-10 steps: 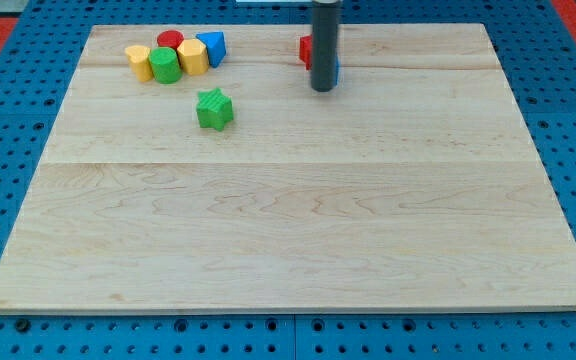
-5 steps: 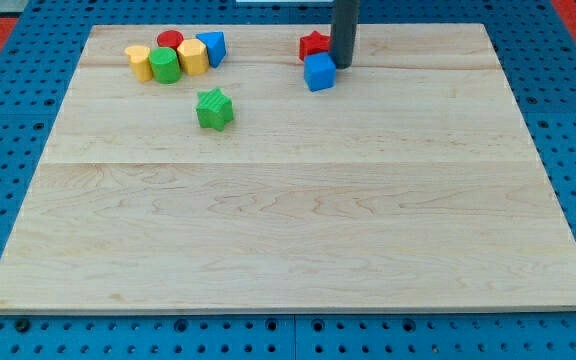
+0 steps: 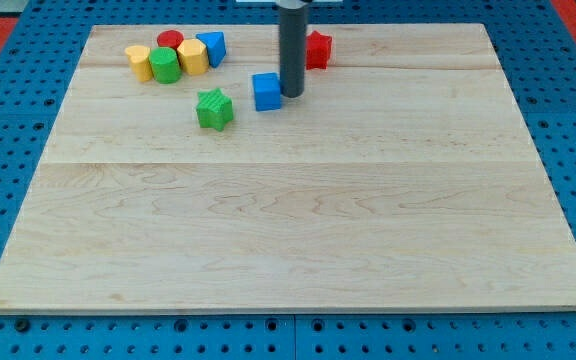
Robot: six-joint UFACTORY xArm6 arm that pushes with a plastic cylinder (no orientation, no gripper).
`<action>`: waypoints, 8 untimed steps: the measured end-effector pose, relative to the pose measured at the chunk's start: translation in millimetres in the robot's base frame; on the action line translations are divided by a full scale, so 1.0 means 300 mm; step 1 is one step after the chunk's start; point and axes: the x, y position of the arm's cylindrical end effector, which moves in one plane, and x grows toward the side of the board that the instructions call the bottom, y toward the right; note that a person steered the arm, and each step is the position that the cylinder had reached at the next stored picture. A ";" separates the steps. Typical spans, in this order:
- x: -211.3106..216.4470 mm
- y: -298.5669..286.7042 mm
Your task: Move blue cube below the green circle
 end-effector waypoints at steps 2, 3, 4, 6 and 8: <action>0.039 -0.132; 0.039 -0.278; 0.038 -0.395; -0.068 -0.337; -0.062 -0.371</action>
